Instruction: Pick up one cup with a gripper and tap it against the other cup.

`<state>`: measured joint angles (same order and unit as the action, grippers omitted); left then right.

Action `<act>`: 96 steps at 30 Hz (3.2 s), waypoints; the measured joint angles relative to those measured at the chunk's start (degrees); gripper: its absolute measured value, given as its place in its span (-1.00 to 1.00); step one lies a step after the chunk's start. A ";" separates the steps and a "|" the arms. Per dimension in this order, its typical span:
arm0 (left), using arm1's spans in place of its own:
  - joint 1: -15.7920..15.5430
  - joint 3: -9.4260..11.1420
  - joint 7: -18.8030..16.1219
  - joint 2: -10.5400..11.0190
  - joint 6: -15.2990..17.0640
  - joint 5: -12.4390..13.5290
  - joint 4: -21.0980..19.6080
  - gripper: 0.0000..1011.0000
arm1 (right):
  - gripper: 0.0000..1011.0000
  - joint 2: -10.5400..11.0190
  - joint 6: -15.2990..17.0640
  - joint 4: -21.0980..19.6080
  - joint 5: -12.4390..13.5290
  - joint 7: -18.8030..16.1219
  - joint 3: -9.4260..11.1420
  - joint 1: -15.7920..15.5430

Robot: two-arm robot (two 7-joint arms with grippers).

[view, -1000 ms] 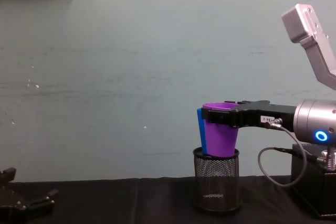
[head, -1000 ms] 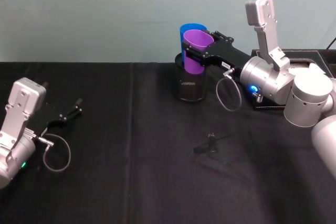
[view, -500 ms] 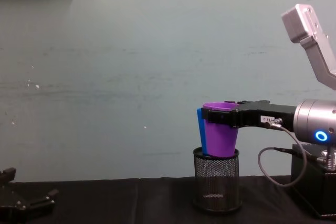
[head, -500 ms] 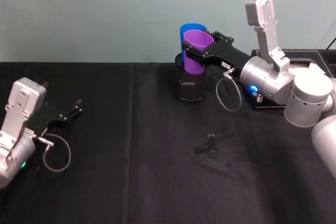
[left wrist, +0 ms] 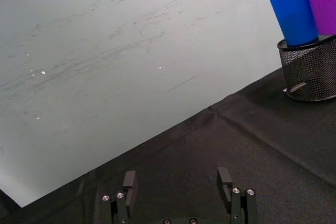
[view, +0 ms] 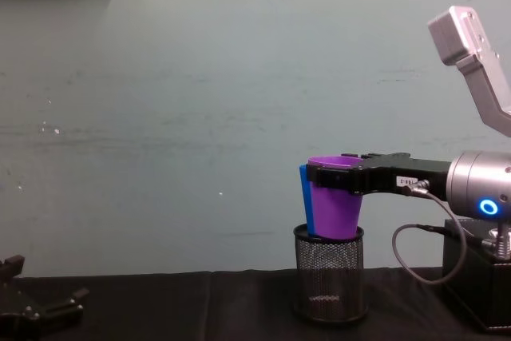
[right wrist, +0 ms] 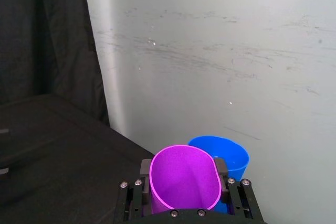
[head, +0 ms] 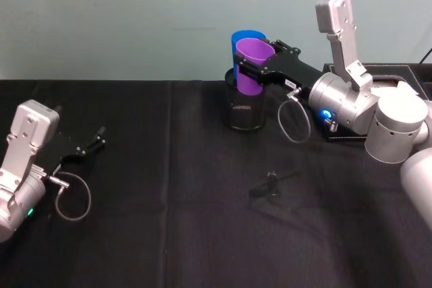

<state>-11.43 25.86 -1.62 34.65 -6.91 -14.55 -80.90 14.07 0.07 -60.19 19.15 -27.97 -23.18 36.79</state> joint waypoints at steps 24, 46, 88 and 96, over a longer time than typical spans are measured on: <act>0.00 0.00 0.00 0.00 0.00 0.00 0.00 0.98 | 0.42 0.00 0.00 0.00 0.00 0.00 0.00 0.00; 0.00 0.00 0.00 0.00 0.00 0.00 0.00 0.98 | 0.42 0.00 0.00 0.00 0.00 0.00 0.00 0.00; 0.00 0.00 0.00 0.00 0.00 0.00 0.00 0.98 | 0.42 5.40 2.46 -20.01 2.67 1.32 0.26 -13.07; -0.01 0.00 0.00 0.00 0.00 0.00 0.00 0.98 | 0.42 8.13 1.48 -25.82 2.27 1.83 -0.15 -17.88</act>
<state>-11.44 25.86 -1.62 34.65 -6.91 -14.55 -80.90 22.20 1.55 -86.00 21.42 -26.14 -23.33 18.91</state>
